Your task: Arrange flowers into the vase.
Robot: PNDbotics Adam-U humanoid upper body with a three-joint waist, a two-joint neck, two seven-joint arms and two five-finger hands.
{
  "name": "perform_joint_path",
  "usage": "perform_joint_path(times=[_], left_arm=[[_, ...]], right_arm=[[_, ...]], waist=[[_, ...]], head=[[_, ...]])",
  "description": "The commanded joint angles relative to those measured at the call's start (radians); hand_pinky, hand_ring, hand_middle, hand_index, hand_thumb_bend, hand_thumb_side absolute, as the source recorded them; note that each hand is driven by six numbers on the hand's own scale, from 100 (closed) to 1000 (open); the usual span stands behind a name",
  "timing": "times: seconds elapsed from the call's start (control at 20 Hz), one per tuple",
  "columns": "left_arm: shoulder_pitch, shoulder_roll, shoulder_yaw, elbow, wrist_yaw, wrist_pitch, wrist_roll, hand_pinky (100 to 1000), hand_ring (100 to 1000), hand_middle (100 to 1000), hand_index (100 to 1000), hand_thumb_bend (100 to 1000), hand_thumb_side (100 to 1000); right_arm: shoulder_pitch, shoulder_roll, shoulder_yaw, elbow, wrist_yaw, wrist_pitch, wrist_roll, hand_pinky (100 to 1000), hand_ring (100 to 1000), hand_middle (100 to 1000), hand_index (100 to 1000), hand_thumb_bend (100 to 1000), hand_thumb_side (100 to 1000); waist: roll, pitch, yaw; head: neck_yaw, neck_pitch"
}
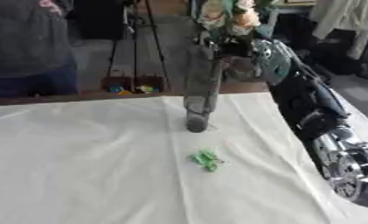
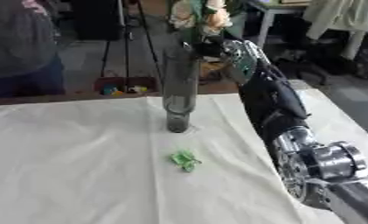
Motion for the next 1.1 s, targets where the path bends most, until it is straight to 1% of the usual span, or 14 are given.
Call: perform_joint_path(times=[0.05,0.1,0.2,0.25,0.3,0.35,0.4,0.55,0.6,0.75,1.1], left_arm=[[-0.005,0.021,0.007,-0.01,-0.002,-0.002,-0.001,551,417,308,586,642,997],[-0.005,0.021,0.007,-0.01,-0.002,-0.002,-0.001,551,417,308,586,642,997],[-0.005,0.02,0.007,-0.01,-0.002,-0.002,-0.001,551,417,308,586,642,997],[-0.005,0.02,0.007,-0.01,-0.003,-0.001,-0.001,551,417,308,586,642,998],[-0.005,0.02,0.007,-0.009,-0.003,-0.001,-0.001,551,417,308,586,642,998],[-0.005,0.019,0.007,-0.009,-0.003,-0.001,-0.002,552,417,308,586,641,998],[-0.005,0.019,0.007,-0.009,-0.003,-0.001,-0.002,552,417,308,586,641,998],[-0.005,0.019,0.008,-0.009,-0.003,-0.002,-0.002,552,417,308,586,641,999],[-0.005,0.019,0.008,-0.009,-0.004,-0.001,-0.002,552,417,308,586,641,998],[-0.005,0.018,0.008,-0.009,-0.004,-0.001,-0.002,552,416,308,586,642,999],[-0.005,0.017,0.008,-0.007,-0.005,0.0,-0.002,553,416,308,586,642,999]], right_arm=[[-0.016,-0.04,0.001,-0.012,0.015,-0.001,-0.013,1000,957,913,889,331,927],[-0.014,-0.041,0.001,-0.013,0.016,-0.001,-0.017,1000,953,910,888,317,945],[-0.012,-0.041,0.002,-0.016,0.017,-0.003,-0.027,1000,952,910,888,325,950],[-0.011,-0.04,0.002,-0.019,0.014,-0.008,-0.032,1000,956,920,896,378,963],[-0.01,-0.038,0.002,-0.022,0.008,-0.014,-0.035,1000,958,924,898,405,964],[-0.008,-0.036,0.003,-0.023,0.001,-0.022,-0.034,1000,973,946,907,633,913],[-0.007,-0.034,0.005,-0.023,-0.008,-0.031,-0.027,1000,979,953,913,692,875],[-0.006,-0.033,0.016,-0.021,-0.025,-0.048,0.007,1000,992,971,933,781,808],[-0.006,-0.034,0.021,-0.021,-0.023,-0.049,0.019,1000,995,975,937,786,805],[-0.006,-0.034,0.023,-0.025,-0.013,-0.047,0.036,1000,993,973,935,777,833],[0.007,-0.034,0.008,-0.044,-0.042,-0.04,0.021,1000,976,954,915,715,899]], waist=[[0.005,-0.009,-0.002],[0.005,-0.009,-0.002],[0.005,-0.008,-0.002],[0.005,-0.008,-0.002],[0.005,-0.007,-0.002],[0.005,-0.007,-0.002],[0.005,-0.007,-0.002],[0.005,-0.007,-0.002],[0.005,-0.006,-0.001],[0.004,-0.006,0.0],[0.003,-0.005,0.0]], head=[[0.001,-0.003],[0.001,-0.003],[0.002,-0.004],[0.001,-0.004],[0.001,-0.005],[0.001,-0.005],[0.001,-0.005],[0.0,-0.005],[-0.001,-0.005],[-0.001,-0.006],[0.001,-0.008]])
